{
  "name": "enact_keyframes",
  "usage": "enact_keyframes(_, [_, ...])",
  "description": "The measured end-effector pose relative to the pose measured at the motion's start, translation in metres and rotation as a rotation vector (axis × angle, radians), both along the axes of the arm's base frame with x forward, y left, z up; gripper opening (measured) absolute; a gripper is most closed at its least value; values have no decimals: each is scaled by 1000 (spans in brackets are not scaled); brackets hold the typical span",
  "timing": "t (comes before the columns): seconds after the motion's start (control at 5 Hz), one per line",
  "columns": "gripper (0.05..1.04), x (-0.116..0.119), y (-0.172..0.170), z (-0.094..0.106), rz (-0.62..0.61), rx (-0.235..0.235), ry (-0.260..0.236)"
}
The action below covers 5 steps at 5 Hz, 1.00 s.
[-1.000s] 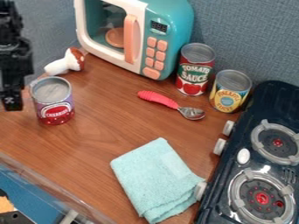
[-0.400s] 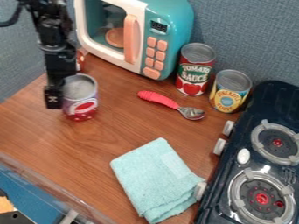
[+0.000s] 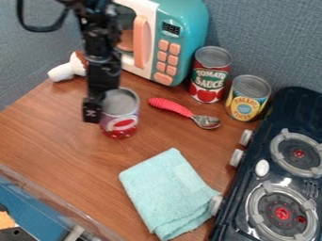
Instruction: Move the can into the middle of the table
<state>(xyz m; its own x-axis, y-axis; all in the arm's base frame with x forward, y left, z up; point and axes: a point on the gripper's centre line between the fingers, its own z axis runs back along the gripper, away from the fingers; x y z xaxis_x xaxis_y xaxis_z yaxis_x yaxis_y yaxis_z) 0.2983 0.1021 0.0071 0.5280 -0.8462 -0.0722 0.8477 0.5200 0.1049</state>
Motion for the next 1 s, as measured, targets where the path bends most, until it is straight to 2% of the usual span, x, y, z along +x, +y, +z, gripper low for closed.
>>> enact_keyframes(0.2, [1001,9,-20,5,-33,-39,0])
enact_keyframes(0.4, [1001,13,-32,9,-54,-55,1])
enact_keyframes(0.6, [1001,8,-26,30,-34,-62,-46])
enact_keyframes(0.8, [1001,-7,-10,57,25,-35,-70])
enact_keyframes(1.0, [1001,-23,7,94,49,-51,-114])
